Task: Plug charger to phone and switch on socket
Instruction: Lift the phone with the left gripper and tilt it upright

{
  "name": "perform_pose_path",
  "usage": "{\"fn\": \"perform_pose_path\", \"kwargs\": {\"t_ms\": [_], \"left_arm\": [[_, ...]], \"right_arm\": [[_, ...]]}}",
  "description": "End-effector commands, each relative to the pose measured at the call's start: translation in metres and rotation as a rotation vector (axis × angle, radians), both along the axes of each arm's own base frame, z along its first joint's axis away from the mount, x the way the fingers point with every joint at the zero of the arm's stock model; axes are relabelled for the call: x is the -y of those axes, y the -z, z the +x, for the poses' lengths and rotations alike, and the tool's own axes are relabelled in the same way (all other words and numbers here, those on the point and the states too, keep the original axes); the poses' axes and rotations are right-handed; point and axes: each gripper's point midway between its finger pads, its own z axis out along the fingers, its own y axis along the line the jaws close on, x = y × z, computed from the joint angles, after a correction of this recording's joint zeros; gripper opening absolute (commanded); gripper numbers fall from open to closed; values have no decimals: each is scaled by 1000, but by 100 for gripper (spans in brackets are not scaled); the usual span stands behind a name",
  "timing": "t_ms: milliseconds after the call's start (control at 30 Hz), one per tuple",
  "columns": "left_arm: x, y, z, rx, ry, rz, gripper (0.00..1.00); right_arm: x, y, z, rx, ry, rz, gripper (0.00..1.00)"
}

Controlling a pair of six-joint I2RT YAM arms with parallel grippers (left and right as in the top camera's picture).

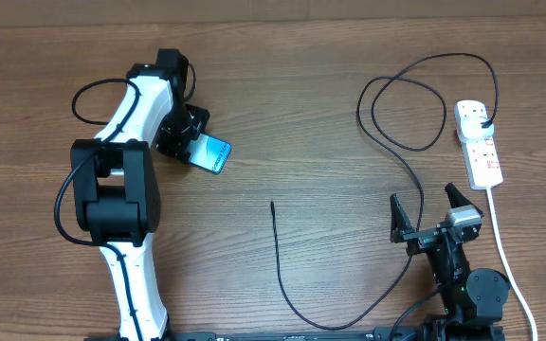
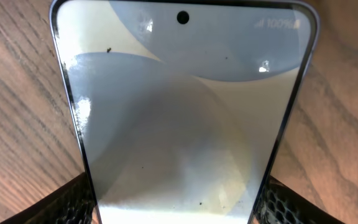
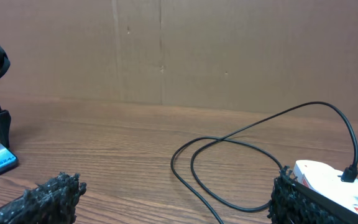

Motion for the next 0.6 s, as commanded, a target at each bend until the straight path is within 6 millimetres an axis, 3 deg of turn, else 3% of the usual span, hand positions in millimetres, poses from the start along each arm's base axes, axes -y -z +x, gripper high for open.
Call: {"fn": "perform_pose_path", "kwargs": {"t_ms": [0, 400, 567], "left_arm": [[9, -16, 15, 50, 33, -32, 4], [29, -51, 31, 103, 57, -146, 4], [48, -67, 37, 130, 69, -257, 4]], "right_arm": [[-1, 2, 0, 3, -2, 3, 100], [-1, 2, 0, 3, -2, 3, 100], [-1, 2, 0, 3, -2, 3, 100]]}}
